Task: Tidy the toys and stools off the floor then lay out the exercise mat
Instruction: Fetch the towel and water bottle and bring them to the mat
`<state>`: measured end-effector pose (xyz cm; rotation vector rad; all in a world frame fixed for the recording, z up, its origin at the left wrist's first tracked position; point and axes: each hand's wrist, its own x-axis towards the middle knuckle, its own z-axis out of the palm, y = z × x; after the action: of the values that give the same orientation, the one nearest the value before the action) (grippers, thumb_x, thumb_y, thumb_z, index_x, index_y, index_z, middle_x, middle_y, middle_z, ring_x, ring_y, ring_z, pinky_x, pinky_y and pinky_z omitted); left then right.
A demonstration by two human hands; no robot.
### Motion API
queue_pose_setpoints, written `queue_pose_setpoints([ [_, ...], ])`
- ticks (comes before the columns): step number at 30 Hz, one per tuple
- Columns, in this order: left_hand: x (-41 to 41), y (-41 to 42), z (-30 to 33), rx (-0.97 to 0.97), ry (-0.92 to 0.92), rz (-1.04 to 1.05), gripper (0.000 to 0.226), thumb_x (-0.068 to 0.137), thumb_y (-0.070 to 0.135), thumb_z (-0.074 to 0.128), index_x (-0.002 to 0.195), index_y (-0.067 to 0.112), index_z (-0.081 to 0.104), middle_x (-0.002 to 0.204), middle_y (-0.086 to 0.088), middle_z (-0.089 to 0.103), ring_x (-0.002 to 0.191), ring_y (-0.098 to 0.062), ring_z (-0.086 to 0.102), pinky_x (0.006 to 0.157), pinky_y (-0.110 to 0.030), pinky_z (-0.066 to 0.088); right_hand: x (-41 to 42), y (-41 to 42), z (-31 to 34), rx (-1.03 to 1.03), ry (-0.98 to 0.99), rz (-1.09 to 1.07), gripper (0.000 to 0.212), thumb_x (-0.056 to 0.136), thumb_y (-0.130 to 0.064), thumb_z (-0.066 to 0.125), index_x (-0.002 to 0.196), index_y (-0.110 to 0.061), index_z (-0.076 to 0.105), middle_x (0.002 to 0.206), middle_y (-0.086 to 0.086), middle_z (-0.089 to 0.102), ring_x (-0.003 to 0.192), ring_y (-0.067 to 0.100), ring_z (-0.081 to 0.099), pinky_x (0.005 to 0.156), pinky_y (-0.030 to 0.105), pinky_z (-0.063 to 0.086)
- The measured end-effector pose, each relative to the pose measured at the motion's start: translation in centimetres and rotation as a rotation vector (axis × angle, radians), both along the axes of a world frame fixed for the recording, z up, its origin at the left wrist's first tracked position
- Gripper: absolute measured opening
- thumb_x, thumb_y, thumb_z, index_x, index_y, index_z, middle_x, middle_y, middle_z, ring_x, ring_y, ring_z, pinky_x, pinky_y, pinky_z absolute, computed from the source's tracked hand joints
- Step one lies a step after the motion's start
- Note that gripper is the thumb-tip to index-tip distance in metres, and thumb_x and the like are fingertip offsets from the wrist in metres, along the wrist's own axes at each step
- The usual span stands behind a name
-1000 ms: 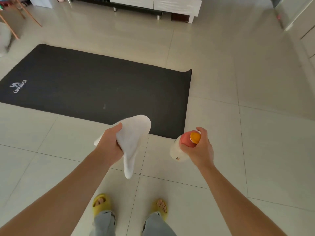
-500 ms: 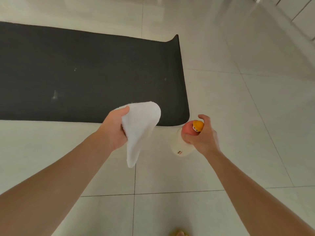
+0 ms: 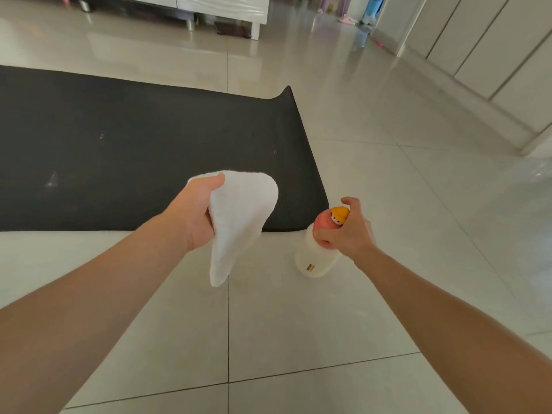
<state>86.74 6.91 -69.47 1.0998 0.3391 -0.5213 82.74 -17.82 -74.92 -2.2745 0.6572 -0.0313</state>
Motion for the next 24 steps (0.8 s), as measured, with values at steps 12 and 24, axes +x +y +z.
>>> queue_pose_setpoints([
  [12, -0.5, 0.2, 1.0, 0.040, -0.006, -0.015, 0.034, 0.097, 0.025, 0.046, 0.127, 0.012, 0.053, 0.094, -0.002, 0.066, 0.083, -0.017, 0.063, 0.063, -0.031, 0.047, -0.3, 0.0, -1.3, 0.001, 0.033, -0.058, 0.083, 0.071, -0.022, 0.077, 0.136, -0.028, 0.025, 0.105, 0.000, 0.044, 0.094, 0.021, 0.047, 0.080, 0.037, 0.050],
  [24, -0.3, 0.5, 1.0, 0.057, -0.018, -0.025, 0.036, 0.096, 0.027, 0.047, 0.128, 0.012, 0.055, 0.114, -0.005, 0.066, 0.094, -0.020, 0.063, 0.070, -0.034, 0.048, -0.8, 0.4, -2.2, 0.039, 0.062, -0.065, 0.079, 0.073, -0.020, 0.076, 0.135, -0.025, 0.027, 0.105, 0.002, 0.044, 0.093, 0.022, 0.047, 0.069, 0.031, 0.045],
])
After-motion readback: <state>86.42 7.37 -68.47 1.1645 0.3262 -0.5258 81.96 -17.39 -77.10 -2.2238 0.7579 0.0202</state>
